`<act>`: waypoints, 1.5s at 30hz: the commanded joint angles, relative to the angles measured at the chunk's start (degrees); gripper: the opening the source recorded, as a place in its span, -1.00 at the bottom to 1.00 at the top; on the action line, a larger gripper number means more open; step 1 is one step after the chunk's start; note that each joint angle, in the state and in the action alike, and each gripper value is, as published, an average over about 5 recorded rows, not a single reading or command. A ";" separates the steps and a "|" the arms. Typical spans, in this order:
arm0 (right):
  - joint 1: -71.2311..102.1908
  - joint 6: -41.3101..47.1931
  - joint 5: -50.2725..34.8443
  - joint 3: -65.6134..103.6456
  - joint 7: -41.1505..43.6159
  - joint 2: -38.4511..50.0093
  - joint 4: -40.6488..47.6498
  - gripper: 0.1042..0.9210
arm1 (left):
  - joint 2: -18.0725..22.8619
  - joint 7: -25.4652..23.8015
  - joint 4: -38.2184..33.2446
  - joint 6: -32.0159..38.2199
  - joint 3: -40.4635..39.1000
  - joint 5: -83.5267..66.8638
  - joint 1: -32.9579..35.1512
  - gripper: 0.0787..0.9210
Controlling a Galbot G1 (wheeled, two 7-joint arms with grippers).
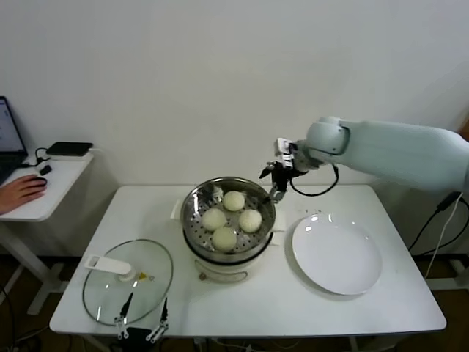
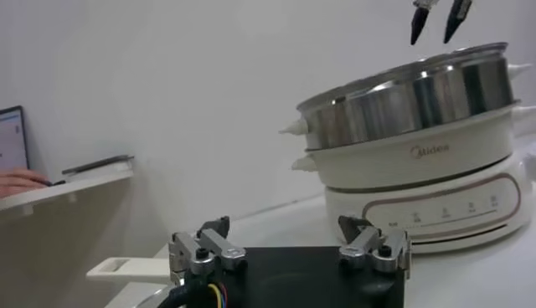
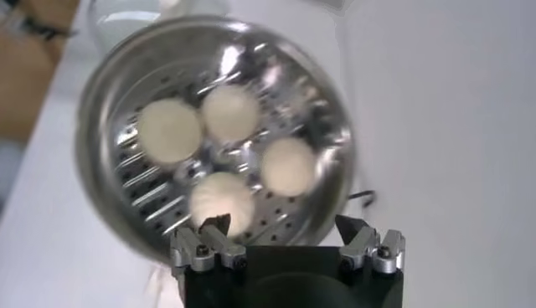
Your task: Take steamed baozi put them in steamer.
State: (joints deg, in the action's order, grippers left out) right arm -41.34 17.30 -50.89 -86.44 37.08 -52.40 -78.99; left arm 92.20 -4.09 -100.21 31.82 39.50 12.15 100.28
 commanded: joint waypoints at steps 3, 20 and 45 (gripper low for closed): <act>37.53 -9.51 -0.08 38.53 -24.05 25.97 -14.18 0.76 | 2.51 0.04 0.22 -0.16 -0.06 0.56 -0.21 0.77; 109.80 -26.14 7.54 102.94 -31.37 19.54 -21.52 0.76 | 2.80 0.11 1.09 -0.18 -0.49 2.26 -1.27 0.77; 137.20 -45.96 24.41 115.64 -28.04 -21.78 -22.74 0.76 | 2.80 0.43 1.08 -0.05 -0.49 1.91 -1.27 0.77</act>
State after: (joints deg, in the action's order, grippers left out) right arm 84.92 -20.65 -32.77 23.23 9.79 -58.96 -100.69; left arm 92.20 -3.64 -99.02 31.75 39.12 14.05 99.06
